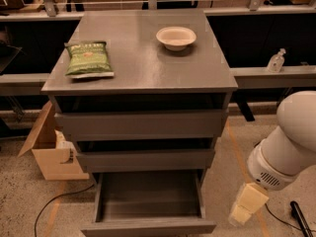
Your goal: Close bottom drawer
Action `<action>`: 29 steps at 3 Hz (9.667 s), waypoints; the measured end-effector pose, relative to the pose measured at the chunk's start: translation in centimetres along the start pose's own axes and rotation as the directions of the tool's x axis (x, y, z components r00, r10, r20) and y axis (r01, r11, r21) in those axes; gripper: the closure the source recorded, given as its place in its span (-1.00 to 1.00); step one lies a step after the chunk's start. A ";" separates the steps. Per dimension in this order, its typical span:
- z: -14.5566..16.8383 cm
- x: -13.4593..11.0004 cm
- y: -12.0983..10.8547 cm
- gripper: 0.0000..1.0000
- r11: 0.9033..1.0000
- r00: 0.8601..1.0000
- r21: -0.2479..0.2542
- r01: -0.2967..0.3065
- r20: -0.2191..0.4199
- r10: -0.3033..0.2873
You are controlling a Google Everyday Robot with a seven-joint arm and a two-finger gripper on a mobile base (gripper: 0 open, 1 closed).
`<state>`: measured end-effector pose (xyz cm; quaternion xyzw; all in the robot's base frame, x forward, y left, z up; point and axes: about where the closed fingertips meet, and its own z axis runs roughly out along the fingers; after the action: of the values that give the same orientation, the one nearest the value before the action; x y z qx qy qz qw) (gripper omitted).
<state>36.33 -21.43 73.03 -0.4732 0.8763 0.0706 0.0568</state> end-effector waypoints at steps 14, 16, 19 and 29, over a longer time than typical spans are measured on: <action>56.0 3.0 -3.5 1.00 0.859 0.897 -0.260 -0.440 -0.082 0.435; 56.6 1.0 -6.4 1.00 0.852 0.873 -0.230 -0.470 0.026 0.488; 57.1 -1.8 -8.4 1.00 0.891 0.899 -0.229 -0.391 0.114 0.424; 56.5 -14.6 -20.1 1.00 0.973 0.807 0.094 -0.211 0.578 0.120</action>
Offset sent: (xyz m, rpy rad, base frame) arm 0.0117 0.0094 -0.2235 0.0466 0.2414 -0.2844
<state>62.99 -10.26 18.51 -0.3464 0.8601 0.1454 0.3451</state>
